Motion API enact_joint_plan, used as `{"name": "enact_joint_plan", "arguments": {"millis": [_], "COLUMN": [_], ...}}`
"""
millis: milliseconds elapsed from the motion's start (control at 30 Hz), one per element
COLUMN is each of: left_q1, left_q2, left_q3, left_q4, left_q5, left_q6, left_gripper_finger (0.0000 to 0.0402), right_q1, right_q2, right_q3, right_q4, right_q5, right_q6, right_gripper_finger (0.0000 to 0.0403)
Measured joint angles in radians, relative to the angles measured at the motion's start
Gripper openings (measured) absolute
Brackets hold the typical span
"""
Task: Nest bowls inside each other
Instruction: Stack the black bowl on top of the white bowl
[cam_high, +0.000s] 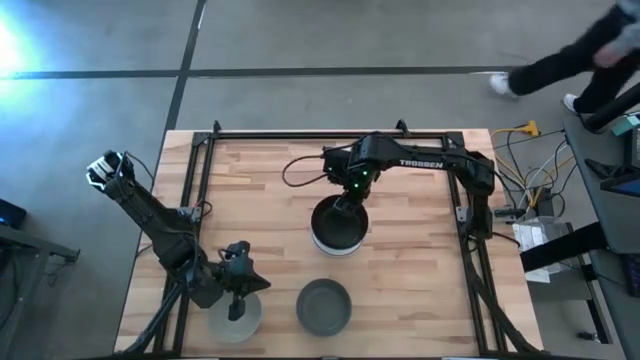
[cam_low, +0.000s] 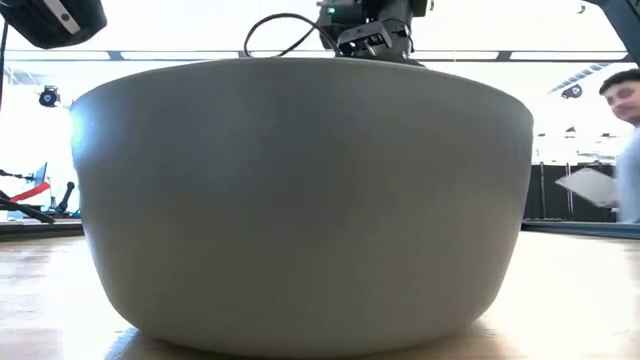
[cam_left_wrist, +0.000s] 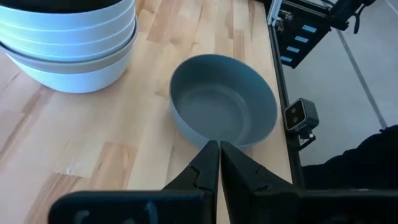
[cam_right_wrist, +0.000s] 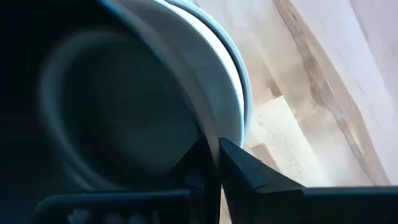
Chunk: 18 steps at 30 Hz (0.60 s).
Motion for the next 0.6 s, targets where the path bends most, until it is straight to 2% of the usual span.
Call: {"name": "enact_joint_plan", "arguments": {"millis": [333,600], "left_q1": [0.0,0.0], "left_q2": [0.0,0.0], "left_q3": [-0.002,-0.003], "left_q4": [0.004,0.006], "left_q5": [0.035,0.046], "left_q6": [0.001,0.001], "left_gripper_finger": [0.0,0.0], "right_q1": [0.004,0.005], "right_q2": [-0.002,-0.005], "right_q3": [0.057,0.12], "right_q4": [0.016,0.002], "right_q5": [0.0,-0.004], "right_q6": [0.0,0.011], "right_gripper_finger": [0.0115,0.0136]}}
